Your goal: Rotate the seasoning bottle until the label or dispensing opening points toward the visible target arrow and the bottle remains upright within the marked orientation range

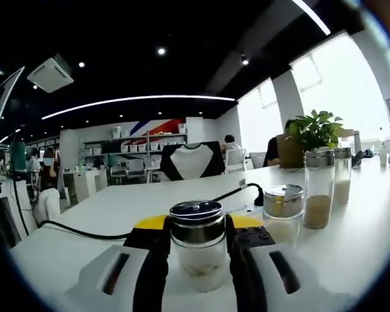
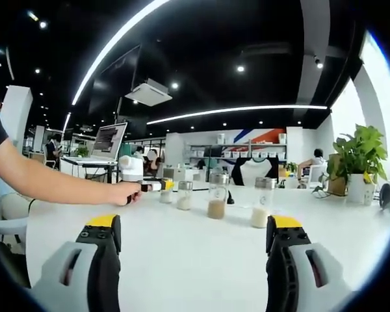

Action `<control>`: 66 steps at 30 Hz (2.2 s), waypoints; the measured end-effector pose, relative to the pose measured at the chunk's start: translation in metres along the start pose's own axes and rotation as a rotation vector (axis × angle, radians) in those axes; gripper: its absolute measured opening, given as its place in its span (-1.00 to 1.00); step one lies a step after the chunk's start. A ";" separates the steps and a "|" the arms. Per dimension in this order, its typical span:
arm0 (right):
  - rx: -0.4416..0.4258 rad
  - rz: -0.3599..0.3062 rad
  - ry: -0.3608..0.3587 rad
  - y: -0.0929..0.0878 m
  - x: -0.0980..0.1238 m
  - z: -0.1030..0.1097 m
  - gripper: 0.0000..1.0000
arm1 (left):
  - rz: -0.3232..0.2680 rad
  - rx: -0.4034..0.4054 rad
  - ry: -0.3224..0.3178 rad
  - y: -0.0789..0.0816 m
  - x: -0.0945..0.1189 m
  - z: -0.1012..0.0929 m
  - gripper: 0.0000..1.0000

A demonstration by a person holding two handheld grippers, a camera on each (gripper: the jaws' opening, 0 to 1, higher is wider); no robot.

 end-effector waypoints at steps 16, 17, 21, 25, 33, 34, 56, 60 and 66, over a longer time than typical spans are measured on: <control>-0.002 0.011 0.008 -0.004 -0.004 0.003 0.87 | -0.021 -0.040 -0.021 0.017 0.011 0.001 -0.32; -0.005 0.012 0.011 -0.004 -0.004 0.004 0.87 | -0.028 -0.042 -0.040 0.021 0.012 -0.001 -0.32; -0.011 0.015 0.015 -0.006 -0.006 0.006 0.86 | -0.036 -0.085 -0.061 0.028 0.015 -0.007 -0.32; -0.010 0.015 0.025 -0.006 -0.007 0.011 0.86 | -0.067 -0.080 -0.104 0.040 0.025 -0.017 -0.32; -0.015 0.028 0.050 -0.009 -0.009 0.017 0.84 | -0.111 -0.023 -0.183 0.053 0.044 -0.033 -0.33; -0.015 0.030 0.053 -0.009 -0.010 0.017 0.84 | -0.117 -0.018 -0.214 0.056 0.049 -0.040 -0.33; 0.033 0.100 0.197 -0.018 -0.019 0.032 0.41 | -0.180 0.054 -0.544 0.091 0.112 -0.124 -0.32; 0.049 0.080 0.247 -0.014 -0.020 0.040 0.38 | -0.199 0.076 -0.621 0.103 0.130 -0.142 -0.32; 0.042 0.062 0.308 -0.010 -0.022 0.051 0.25 | -0.225 0.081 -0.685 0.110 0.149 -0.155 -0.32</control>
Point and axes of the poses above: the point that each gripper's makers call its tool centre point, and the gripper's own axes: x roughly backward along the fingers, z roughly to its left, y roughly out of its top, the point moved 5 cm from there along x, roughly backward along the fingers, and after that the axes turned 8 degrees about -x, right-handed, at the moved point
